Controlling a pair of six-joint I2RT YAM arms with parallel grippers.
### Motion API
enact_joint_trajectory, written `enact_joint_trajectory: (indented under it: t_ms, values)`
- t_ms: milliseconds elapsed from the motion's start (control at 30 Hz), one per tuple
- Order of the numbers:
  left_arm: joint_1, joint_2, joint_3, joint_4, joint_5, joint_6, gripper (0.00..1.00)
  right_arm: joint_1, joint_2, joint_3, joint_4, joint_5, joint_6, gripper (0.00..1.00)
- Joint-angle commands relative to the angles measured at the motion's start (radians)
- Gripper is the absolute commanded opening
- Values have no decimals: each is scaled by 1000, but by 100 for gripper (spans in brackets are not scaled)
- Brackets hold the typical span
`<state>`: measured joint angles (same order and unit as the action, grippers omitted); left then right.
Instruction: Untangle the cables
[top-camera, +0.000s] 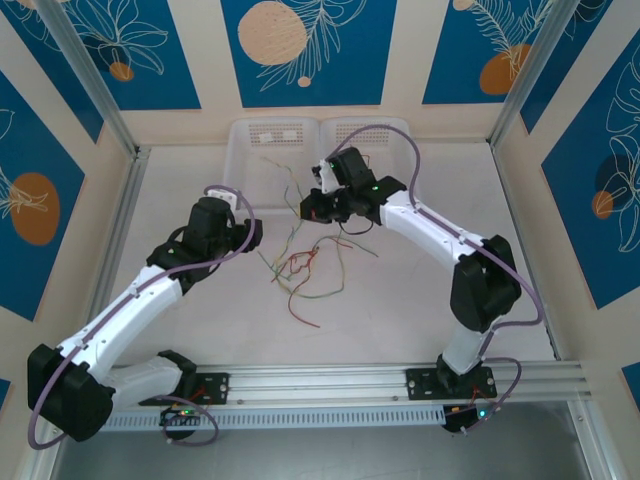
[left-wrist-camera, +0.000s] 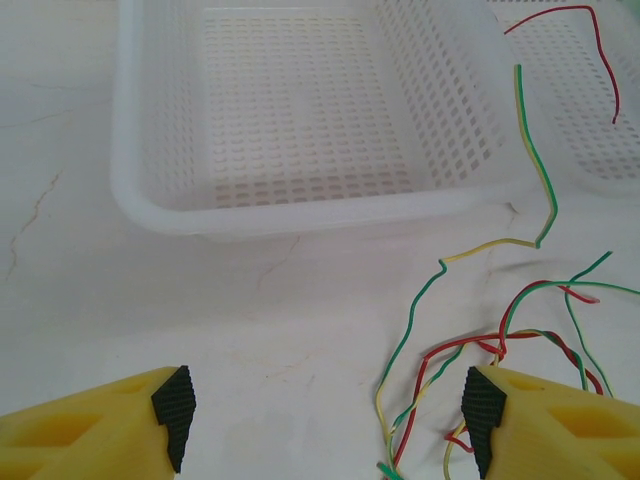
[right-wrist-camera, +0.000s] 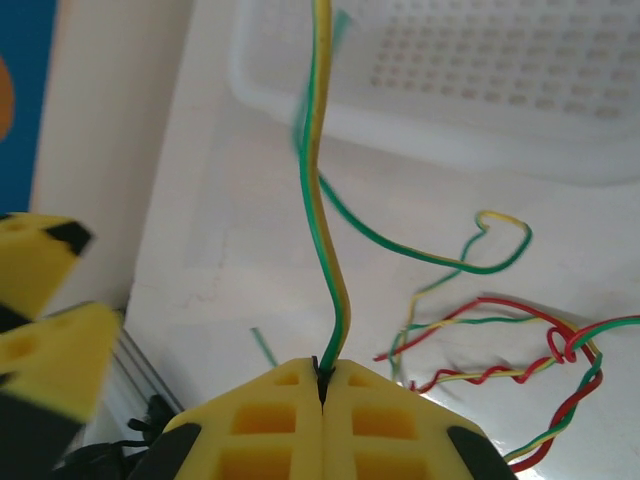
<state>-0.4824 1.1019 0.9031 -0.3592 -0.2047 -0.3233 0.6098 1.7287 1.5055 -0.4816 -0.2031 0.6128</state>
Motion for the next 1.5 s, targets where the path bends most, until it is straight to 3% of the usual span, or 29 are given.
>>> enact_joint_trajectory:
  t_ms: [0,300,467,567,700,800,867,967,1067,1233,1267,1400,1467]
  values:
    - [11,-16,24,-13,-18,13,72,6,-36,56,-102,15,-29,0]
    - [12,-126,36,52,-6,60,72,-1,-103,210,-200,73,-129,0]
    - [13,-278,10,210,167,161,71,7,-84,343,-361,119,-391,0]
    - [13,-354,-12,341,350,210,68,7,-69,394,-472,201,-498,0]
    - [10,-364,-5,447,550,242,67,23,-86,392,-557,205,-644,0]
    - [10,-322,36,434,591,263,67,82,-120,347,-600,236,-787,0]
    - [10,-298,39,450,633,297,72,120,-148,315,-604,272,-847,0]
    - [7,-227,89,370,730,392,75,143,-206,262,-559,232,-898,0]
    - [-1,-161,121,299,757,465,81,156,-255,248,-543,118,-934,0]
    - [-17,-131,150,200,757,568,82,175,-338,196,-481,119,-961,0]
    - [-18,-128,153,184,762,576,76,174,-350,186,-465,119,-958,0]
    - [-21,-125,133,210,776,561,26,164,-409,121,-350,113,-918,0]
    - [-22,-126,125,236,783,543,11,148,-439,76,-252,97,-865,0]
